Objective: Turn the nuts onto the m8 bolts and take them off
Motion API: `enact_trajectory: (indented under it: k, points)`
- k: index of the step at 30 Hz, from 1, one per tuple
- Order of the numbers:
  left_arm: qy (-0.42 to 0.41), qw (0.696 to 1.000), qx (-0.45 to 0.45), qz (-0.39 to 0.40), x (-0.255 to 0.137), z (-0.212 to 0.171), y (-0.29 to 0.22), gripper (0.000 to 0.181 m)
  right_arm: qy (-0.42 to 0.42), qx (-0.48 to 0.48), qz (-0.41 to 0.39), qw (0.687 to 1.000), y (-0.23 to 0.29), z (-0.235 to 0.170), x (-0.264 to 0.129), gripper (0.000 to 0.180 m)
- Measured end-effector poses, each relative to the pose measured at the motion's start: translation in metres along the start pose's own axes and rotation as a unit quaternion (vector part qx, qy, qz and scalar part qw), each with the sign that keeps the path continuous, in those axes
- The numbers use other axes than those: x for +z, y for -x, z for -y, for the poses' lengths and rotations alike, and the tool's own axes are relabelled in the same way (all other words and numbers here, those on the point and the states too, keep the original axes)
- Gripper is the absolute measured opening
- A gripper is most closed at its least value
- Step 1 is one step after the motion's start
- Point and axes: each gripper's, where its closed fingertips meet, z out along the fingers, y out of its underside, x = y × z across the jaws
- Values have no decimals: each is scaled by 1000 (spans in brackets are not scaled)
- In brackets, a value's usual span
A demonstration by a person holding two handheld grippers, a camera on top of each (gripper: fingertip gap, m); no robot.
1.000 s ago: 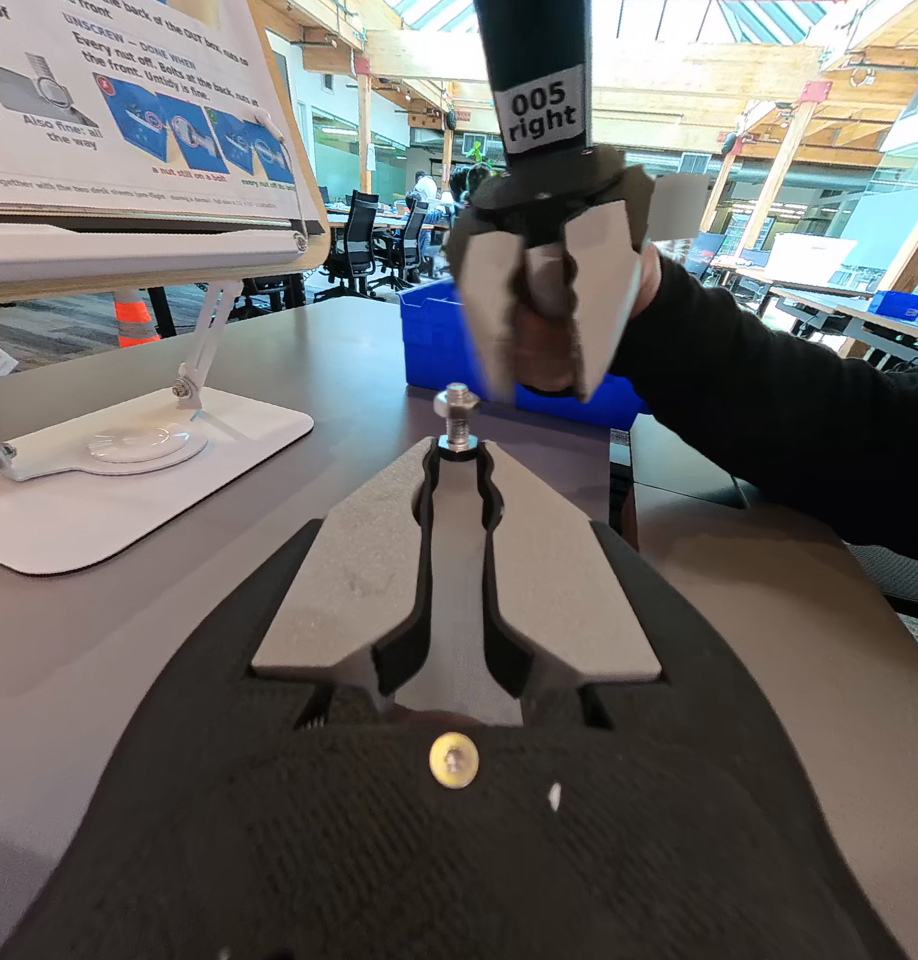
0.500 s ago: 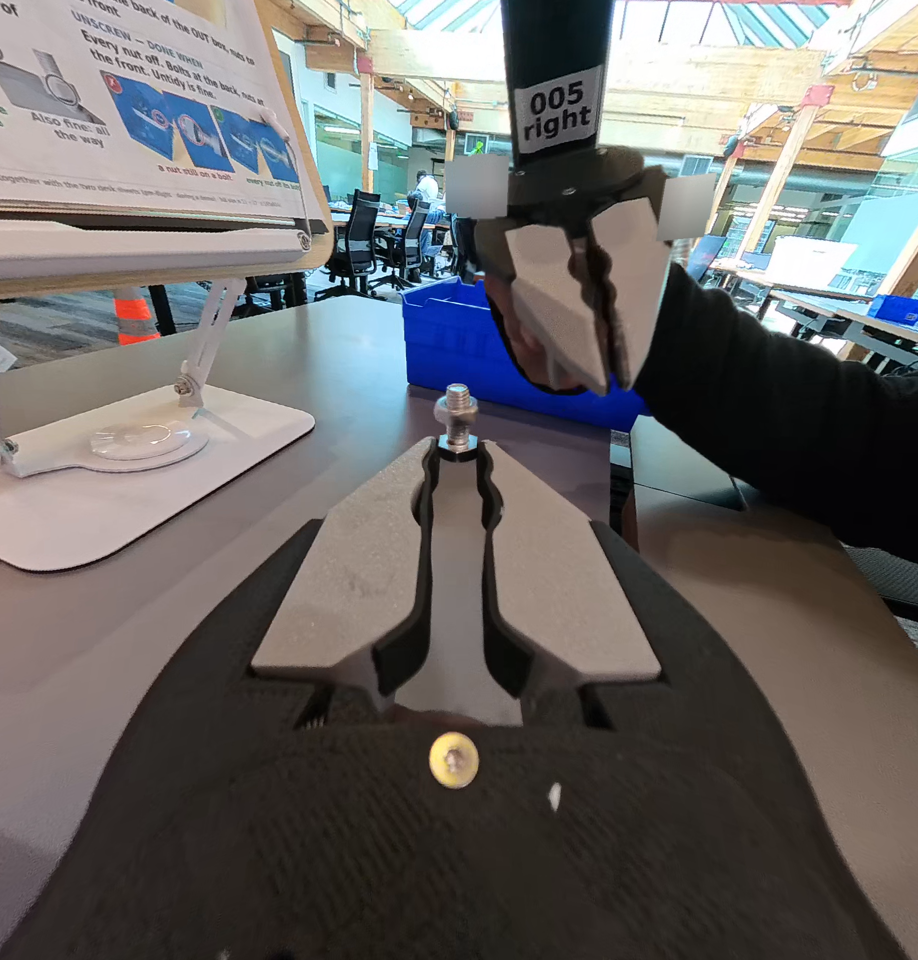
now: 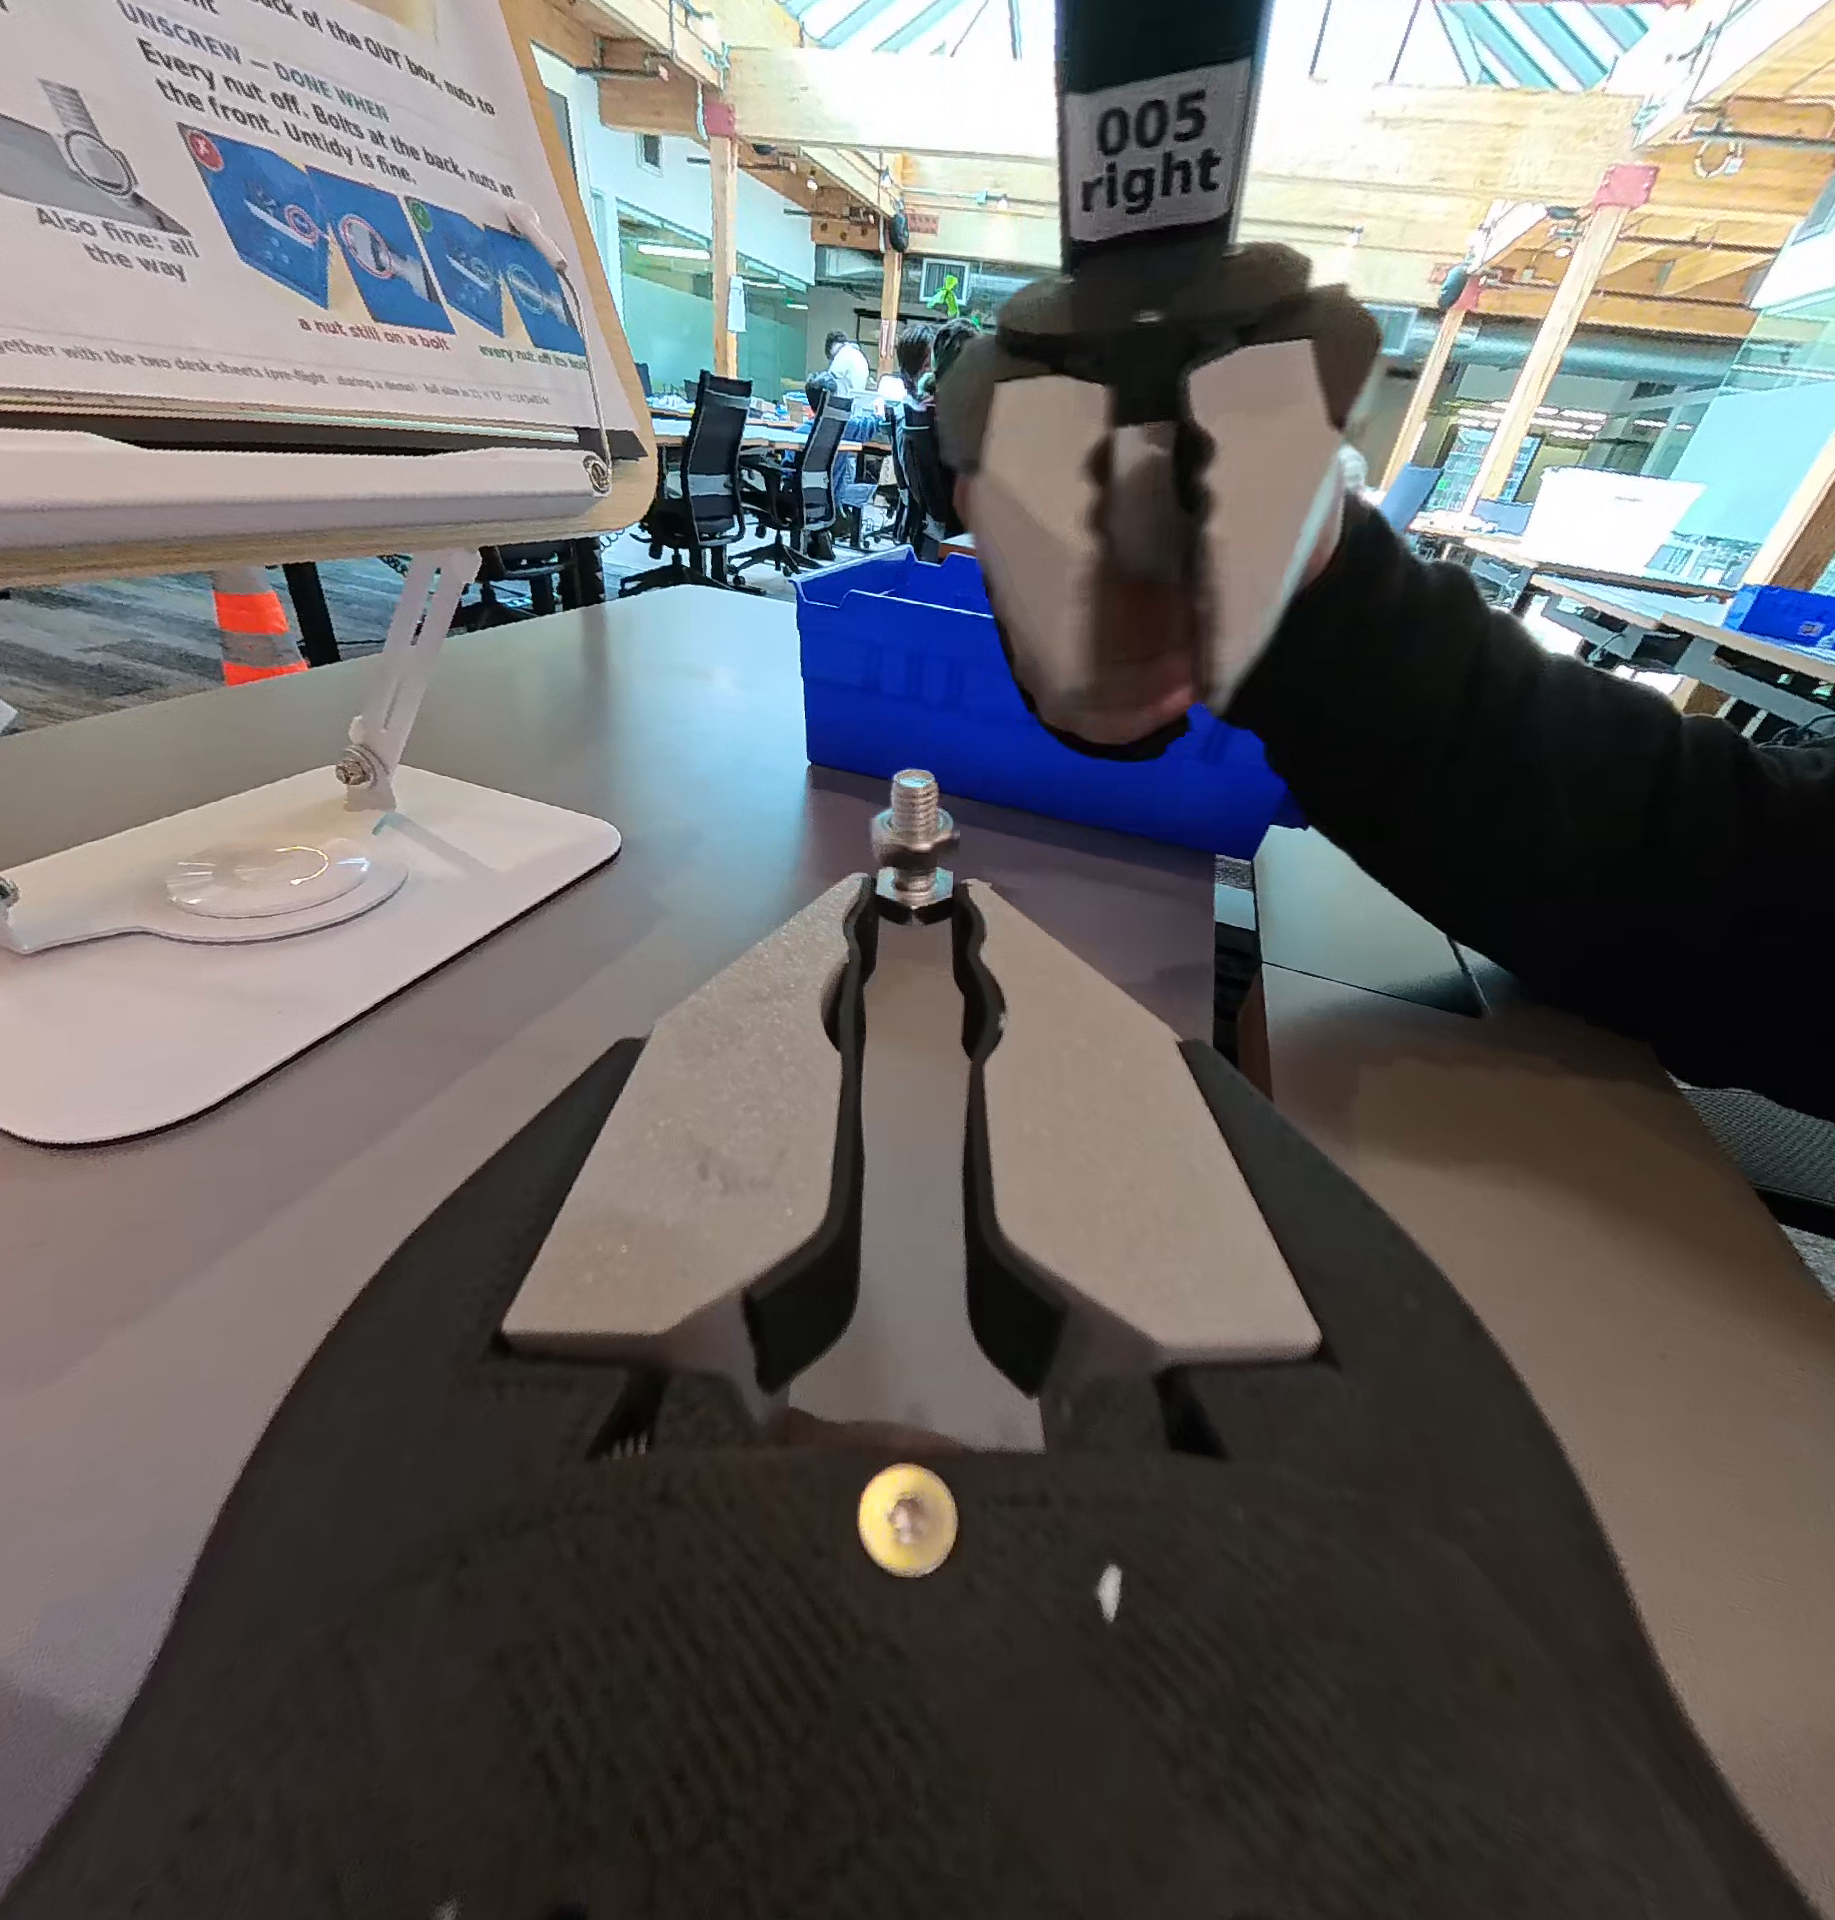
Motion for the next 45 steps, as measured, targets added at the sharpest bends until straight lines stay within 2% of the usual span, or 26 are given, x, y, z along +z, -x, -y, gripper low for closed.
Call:
enact_trajectory:
  k: [1, 4, 6, 8, 9, 10, 11, 12, 14, 16, 19, 21, 22, 23, 30, 33, 36, 38, 40, 43, 45]
  points:
    - [1, 1000, 1, -1, 0, 0, -1, 11, 5, 10, -27, 1000, -11, -2, 0, 25]
    - [2, 1000, 3, -3, 1, -1, -2, 12, 13, 35, -91, 995, -38, -10, 2, 31]
    - [4, 1000, 3, -3, 1, -1, -2, 12, 27, 36, -80, 996, -35, -16, 10, 32]
    - [4, 1000, 2, -3, 1, -1, -2, 11, 52, 24, -42, 997, -20, -25, 16, 23]
    - [5, 1000, 2, -7, 1, -2, -3, 11, 57, 15, -34, 998, -15, -26, 15, 26]
    - [3, 1000, 3, 0, 1, -1, -1, 11, 57, 2, 6, 998, -1, -26, 12, 0]
    - [4, 1000, 2, -2, 1, -1, -2, 11, 38, 2, 33, 999, 9, -19, 9, 0]
    - [5, 1000, -1, -5, 1, -2, -2, 11, 16, 7, 32, 999, 8, -12, 5, 2]
    - [6, 1000, 0, -7, 1, -2, -3, 11, -12, 27, -31, 999, -13, -3, 0, 22]
    - [8, 1000, 2, -6, 2, -3, -3, 11, -2, 28, -71, 997, -28, -9, 1, 25]
    - [11, 1000, 3, -7, 2, -3, -4, 11, 19, 18, -76, 997, -28, -18, 12, 29]
    - [12, 1000, 2, -9, 3, -4, -4, 11, 29, 13, -80, 996, -28, -22, 18, 28]
    - [12, 1000, 2, -9, 3, -4, -5, 11, 36, 7, -80, 996, -27, -24, 21, 15]
    - [14, 1000, 1, -9, 3, -4, -4, 11, 36, 0, -79, 996, -26, -24, 23, 11]
    - [-4, 1000, -6, -11, 3, 0, -6, 12, 26, 24, -78, 996, -27, -20, 20, 11]
    - [-4, 1000, -8, -13, 3, 0, -6, 21, 12, 31, -108, 994, -28, -13, 7, 11]
    - [0, 1000, -11, -17, 5, -1, -9, 26, -8, 28, -150, 988, -17, -9, -15, 11]
    - [5, 1000, -6, -17, 6, -2, -11, 27, -44, 24, -182, 982, 1, -1, -44, 11]
    - [8, 1000, -3, -17, 7, -3, -13, 26, -53, 6, -262, 964, 14, 2, -91, 11]
    - [15, 1000, -1, -16, 9, -5, -15, 24, -49, 4, -415, 908, 28, -8, -188, 11]
    - [19, 1000, 2, -14, 10, -6, -15, 24, -40, 42, -476, 877, 35, -30, -245, 11]
